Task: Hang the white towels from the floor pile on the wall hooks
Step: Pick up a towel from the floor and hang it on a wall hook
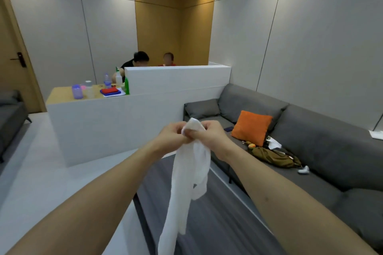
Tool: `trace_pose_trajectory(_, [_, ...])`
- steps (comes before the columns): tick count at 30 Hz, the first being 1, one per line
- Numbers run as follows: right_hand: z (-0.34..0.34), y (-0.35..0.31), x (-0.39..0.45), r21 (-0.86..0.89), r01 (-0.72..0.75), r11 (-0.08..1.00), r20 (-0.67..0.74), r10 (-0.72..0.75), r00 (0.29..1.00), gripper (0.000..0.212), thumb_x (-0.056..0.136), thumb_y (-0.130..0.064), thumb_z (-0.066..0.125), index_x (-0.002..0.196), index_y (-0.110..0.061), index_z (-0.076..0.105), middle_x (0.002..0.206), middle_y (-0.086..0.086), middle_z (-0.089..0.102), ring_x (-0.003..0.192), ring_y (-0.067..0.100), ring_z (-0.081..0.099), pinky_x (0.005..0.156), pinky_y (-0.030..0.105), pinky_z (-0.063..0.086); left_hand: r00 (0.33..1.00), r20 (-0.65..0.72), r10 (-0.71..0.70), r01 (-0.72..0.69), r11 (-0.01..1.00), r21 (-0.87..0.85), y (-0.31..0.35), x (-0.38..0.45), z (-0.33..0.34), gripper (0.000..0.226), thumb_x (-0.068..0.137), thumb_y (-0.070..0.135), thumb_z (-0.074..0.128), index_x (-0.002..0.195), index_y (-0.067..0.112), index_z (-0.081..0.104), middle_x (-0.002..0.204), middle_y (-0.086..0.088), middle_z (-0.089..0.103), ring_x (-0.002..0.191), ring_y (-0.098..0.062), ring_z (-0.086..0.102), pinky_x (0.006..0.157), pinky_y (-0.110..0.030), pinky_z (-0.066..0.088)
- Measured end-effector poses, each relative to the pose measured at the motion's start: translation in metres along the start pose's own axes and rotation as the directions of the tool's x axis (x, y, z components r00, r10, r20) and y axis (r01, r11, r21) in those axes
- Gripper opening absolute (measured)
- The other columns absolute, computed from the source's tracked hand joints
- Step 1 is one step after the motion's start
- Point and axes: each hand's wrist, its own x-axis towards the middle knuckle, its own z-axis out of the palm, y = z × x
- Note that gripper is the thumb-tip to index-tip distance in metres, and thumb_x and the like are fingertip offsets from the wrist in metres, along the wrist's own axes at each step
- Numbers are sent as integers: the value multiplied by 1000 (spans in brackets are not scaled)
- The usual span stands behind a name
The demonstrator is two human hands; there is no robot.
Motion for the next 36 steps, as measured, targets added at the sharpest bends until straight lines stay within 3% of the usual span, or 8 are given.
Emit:
trace_pose_trajectory(4, [-32, 11, 17, -5, 42, 999, 178, -41, 983, 55, 64, -36, 91, 90, 7, 68, 79, 11, 68, 70, 16, 66, 62, 28, 49, 986, -148, -76, 77, 997, -3, 2, 16, 11, 15, 90, 18, 60, 92, 9, 73, 81, -1, 67, 75, -11, 60, 68, -25, 49])
trace_pose_trajectory(7, [-63, 26, 27, -105, 63, 993, 323, -26, 946, 21, 78, -14, 81, 91, 1, 74, 83, 12, 72, 73, 16, 68, 62, 25, 53, 940, -326, -105, 107, 994, -13, 9, 28, 23, 23, 94, 28, 59, 83, 11, 70, 80, -6, 67, 77, -18, 60, 72, -33, 52])
trace_pose_trajectory(12, [-90, 37, 43, -3, 112, 994, 184, -110, 977, 23, 94, -21, 61, 76, -7, 58, 73, 9, 49, 71, 21, 45, 61, 32, 35, 864, -499, -65, 65, 998, -17, 33, 37, 49, 21, 97, 15, 52, 90, 20, 72, 90, -1, 70, 83, -16, 62, 71, -29, 50])
trace_pose_trajectory(17, [-123, 21, 49, 34, 164, 986, 417, -163, 894, 38, 81, -42, 78, 93, -6, 74, 87, 13, 75, 78, 27, 73, 71, 39, 60, 829, -542, -136, 52, 985, -166, 59, 37, 63, 13, 95, 21, 59, 97, 21, 72, 93, -2, 72, 83, -18, 67, 64, -27, 52])
trace_pose_trajectory(21, [-139, 28, 80, -254, 247, 935, 528, -80, 846, 46, 63, -42, 89, 88, -7, 75, 89, 13, 75, 84, 29, 73, 76, 41, 60, 857, -501, -116, 72, 992, -106, 61, 42, 55, 15, 83, 26, 76, 96, 19, 74, 94, -3, 75, 86, -17, 70, 70, -28, 54])
trace_pose_trajectory(24, [-139, 42, 109, -524, 355, 774, 484, -72, 872, 30, 74, -32, 84, 64, -12, 64, 68, 5, 61, 72, 24, 64, 59, 30, 46, 795, -591, -139, 109, 990, -86, 41, 51, 37, 16, 82, 30, 74, 96, 22, 76, 96, -2, 74, 91, -21, 69, 75, -32, 54])
trace_pose_trajectory(27, [-131, 64, 142, -616, 327, 716, 394, -80, 916, 30, 82, -28, 77, 63, -10, 62, 59, 2, 51, 68, 21, 54, 54, 29, 36, 725, -666, -179, 163, 983, -87, 7, 61, 7, 14, 82, 33, 73, 94, 25, 75, 96, 0, 74, 94, -22, 69, 83, -39, 57])
trace_pose_trajectory(36, [-50, 92, 272, -770, 178, 613, 180, -60, 982, 29, 92, -37, 61, 71, -18, 65, 84, 11, 65, 79, 31, 61, 66, 35, 50, 612, -762, -210, 386, 921, 56, -116, 130, -106, 24, 75, 41, 64, 68, 19, 64, 64, 3, 60, 69, -22, 56, 61, -32, 41])
